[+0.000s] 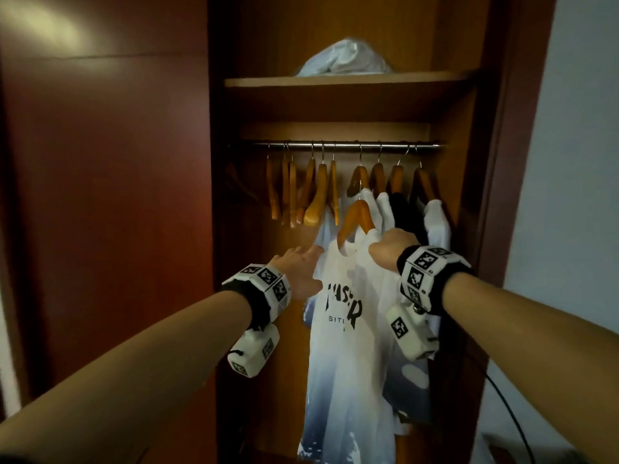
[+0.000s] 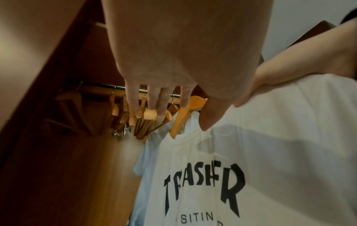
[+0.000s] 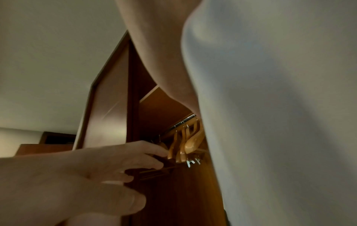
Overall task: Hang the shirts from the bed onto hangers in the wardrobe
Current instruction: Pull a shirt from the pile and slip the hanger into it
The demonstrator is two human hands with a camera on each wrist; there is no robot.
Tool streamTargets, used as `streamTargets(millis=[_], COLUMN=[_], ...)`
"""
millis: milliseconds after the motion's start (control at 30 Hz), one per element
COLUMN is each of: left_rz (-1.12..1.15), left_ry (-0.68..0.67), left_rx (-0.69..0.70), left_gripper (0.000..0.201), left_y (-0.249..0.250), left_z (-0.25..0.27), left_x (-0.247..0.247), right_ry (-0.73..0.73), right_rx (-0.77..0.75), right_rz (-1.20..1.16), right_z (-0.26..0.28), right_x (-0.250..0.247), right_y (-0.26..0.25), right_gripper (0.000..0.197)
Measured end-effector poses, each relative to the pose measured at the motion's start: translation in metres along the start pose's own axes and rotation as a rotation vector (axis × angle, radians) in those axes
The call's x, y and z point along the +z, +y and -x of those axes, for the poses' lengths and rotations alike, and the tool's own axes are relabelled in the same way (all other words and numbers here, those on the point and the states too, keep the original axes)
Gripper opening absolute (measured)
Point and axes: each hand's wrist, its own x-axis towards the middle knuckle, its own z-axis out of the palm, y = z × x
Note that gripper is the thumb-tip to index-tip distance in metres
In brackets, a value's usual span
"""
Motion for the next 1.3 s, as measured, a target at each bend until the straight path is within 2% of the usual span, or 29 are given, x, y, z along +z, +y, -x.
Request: streamTargets(millis=[133,233,333,433,533,733,900,1000,1100,1167,1233,1300], left_rz=[-0.005,0.004,0.046,0.07,0.076,0.077,0.044,0.013,-0.028,-0.023,-0.011,0.003], left_ry=[0.041,0.12,0.183,0.199,0.212,0.186,0.155,0.19,0.213,0.19,0.18,0.184], left_rx=[0.059,0.101,0.133,0.177,0.19,0.183,0.231,0.266,0.298,0.308,0.316,0.319], left_gripper=[0.082,0.076,0.073,0.074,0.075,0.07,0.066,0.06,0.056,0.06,0.064,0.063], left_y=[-0.034,-0.049,-0.055,-0.059,-0.062,-0.068,-0.073,-0.075,-0.075,-0.075,-0.075,-0.078], left_z=[-0.063,-0.11,-0.147,-0.179,-0.205,-0.237,-0.244,-0.248,-0.254,-0.257,-0.259,-0.259], left_x=[-0.014,-0.032,-0.042,-0.045,-0.046,-0.045,-0.038,-0.033,-0.03,-0.032,-0.033,-0.032], right_ry=[0.056,0.133,0.192,0.223,0.182,0.095,0.047,0.089,0.166,0.125,0.091,0.08], right_rx=[-0.082,0.018,0.092,0.068,0.004,-0.043,-0.045,-0.067,-0.133,-0.14,-0.122,-0.074], right_rz=[-0.005,0.044,0.081,0.132,0.246,0.297,0.404,0.506,0.519,0.508,0.543,0.627], right_z=[-0.051,-0.094,-0.128,-0.161,-0.183,-0.211,-0.211,-0.214,-0.217,-0.219,-0.224,-0.23], right_x=[0.005,-0.002,-0.009,-0.006,0.001,0.018,0.031,0.03,0.031,0.042,0.057,0.07], right_y=[-0.027,-0.059,-0.087,-0.103,-0.111,-0.111,-0.105,-0.113,-0.134,-0.147,-0.151,-0.141], right_gripper=[0.056,0.044,0.049,0.044,0.039,0.036,0.032,0.02,0.016,0.019,0.009,0.016])
